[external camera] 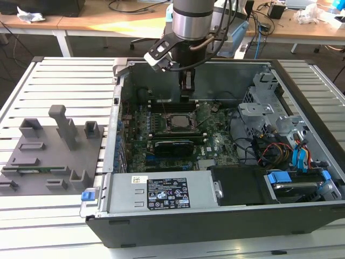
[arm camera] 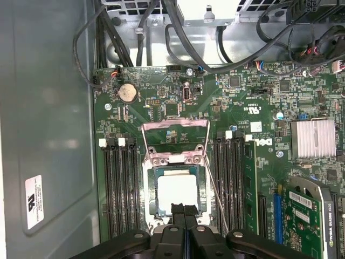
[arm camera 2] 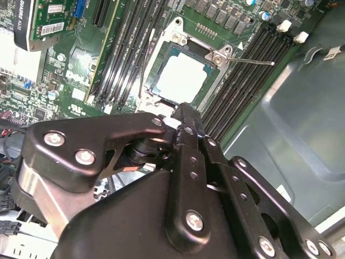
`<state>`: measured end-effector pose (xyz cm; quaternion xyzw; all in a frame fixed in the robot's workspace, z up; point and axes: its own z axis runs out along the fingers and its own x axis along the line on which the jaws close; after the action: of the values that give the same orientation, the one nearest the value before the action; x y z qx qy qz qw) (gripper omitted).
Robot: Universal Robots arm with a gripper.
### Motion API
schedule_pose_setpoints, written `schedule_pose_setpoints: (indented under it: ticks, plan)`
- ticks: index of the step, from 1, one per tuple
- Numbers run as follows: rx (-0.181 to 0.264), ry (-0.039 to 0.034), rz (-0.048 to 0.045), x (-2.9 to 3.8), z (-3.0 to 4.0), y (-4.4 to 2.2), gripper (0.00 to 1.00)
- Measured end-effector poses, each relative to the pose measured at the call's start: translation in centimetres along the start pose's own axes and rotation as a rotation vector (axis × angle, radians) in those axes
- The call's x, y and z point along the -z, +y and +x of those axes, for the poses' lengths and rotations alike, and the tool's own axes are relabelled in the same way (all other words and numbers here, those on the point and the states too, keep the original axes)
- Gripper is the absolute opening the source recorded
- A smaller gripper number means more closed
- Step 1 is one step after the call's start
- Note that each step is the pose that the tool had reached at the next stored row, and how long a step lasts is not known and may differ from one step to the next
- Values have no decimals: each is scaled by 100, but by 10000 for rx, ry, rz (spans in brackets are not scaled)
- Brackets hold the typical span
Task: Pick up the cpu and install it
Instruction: 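Close the cpu cover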
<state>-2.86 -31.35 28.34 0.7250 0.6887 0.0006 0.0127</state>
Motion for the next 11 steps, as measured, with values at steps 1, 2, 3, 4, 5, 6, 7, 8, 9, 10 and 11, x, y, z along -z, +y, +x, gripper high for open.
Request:
schedule_pose_setpoints:
  ticks: [1, 2, 3, 4, 5, 6, 7, 8, 9, 10, 11]
  plan:
    - [0, 0, 0, 0, 0, 0, 11]
    - [0, 0, 0, 0, 0, 0, 11]
    - [0, -1, 0, 0, 0, 1, 11]
    - [-1, -2, 0, 0, 0, 9, 11]
    - [-1, -4, 1, 1, 0, 20, 11]
    - [0, -3, 1, 0, 2, 40, 11]
    - [0, -1, 0, -1, 3, 57, 11]
    - [1, -1, 0, -1, 4, 80, 11]
    - [0, -1, 0, -2, 5, 97, 11]
    - [-1, 0, 0, -2, 6, 128, 11]
    - [0, 0, 0, -3, 8, 154, 11]
